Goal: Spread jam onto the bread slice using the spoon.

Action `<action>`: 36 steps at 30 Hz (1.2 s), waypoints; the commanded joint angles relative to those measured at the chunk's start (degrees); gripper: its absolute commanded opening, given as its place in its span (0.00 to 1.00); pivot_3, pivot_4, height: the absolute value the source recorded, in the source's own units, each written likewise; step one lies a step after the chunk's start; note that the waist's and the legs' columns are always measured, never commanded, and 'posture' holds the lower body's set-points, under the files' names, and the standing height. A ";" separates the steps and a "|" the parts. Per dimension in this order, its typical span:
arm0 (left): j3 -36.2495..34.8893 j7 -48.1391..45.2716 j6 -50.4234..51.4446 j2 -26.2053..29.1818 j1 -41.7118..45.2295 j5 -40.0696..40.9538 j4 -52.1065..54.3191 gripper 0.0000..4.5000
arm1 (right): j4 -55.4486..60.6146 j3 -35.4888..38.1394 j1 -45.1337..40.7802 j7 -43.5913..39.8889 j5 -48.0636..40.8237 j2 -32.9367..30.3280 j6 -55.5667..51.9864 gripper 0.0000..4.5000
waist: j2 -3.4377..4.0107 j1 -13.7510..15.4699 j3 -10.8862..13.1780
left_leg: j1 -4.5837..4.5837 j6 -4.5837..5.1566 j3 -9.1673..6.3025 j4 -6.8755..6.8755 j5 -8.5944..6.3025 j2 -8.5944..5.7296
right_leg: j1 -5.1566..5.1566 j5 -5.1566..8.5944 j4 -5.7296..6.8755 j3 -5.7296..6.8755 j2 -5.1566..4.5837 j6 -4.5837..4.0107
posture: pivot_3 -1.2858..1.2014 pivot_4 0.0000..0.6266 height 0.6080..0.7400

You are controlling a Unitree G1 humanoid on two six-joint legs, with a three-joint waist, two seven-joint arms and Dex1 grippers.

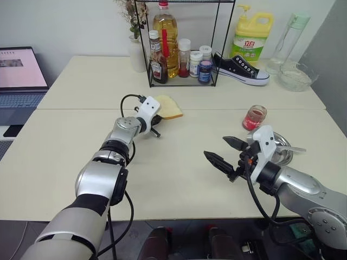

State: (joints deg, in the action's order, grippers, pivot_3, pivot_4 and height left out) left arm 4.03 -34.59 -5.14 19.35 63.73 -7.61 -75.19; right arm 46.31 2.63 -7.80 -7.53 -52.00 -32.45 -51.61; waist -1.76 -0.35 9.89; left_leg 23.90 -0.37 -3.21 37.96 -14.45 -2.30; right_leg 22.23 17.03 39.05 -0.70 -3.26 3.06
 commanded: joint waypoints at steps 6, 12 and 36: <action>4.04 -20.43 -6.28 0.56 -3.66 0.49 12.46 0.01 | 3.73 4.03 4.71 -5.22 -3.34 -4.30 0.27 1.00 | 0.01 0.18 -0.01 | 0.02 0.00 0.01 0.00 0.00 -0.01 | -0.02 0.00 -0.03 0.00 -0.01 0.00 | 0.52 0.24 1.00; 7.31 -31.81 5.54 5.83 -22.14 4.57 48.36 0.01 | 5.44 7.05 11.01 -10.00 -4.79 -9.60 1.32 1.00 | 0.07 -1.07 -0.04 | 0.00 -0.01 0.02 0.00 0.00 0.11 | -0.01 0.00 -0.03 -0.21 -0.01 -0.02 | 0.52 0.24 1.00; 8.66 -36.07 25.83 20.32 -44.52 14.83 85.08 0.23 | 3.49 6.98 11.91 -13.24 -5.59 -11.40 1.21 1.00 | 0.23 -0.96 -0.13 | -0.09 0.00 -0.09 0.01 0.00 0.14 | -0.18 0.00 -0.05 -0.15 0.00 -0.04 | 0.52 0.24 1.00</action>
State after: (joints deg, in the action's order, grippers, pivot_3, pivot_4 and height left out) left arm 12.41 -69.93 20.94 39.02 19.01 6.04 8.68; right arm 49.07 9.01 4.94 -20.09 -57.43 -43.38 -51.36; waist -1.53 -1.31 9.75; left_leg 23.81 -0.38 -3.31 37.97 -14.45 -2.15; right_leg 22.05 17.03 39.00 -0.85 -3.26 3.01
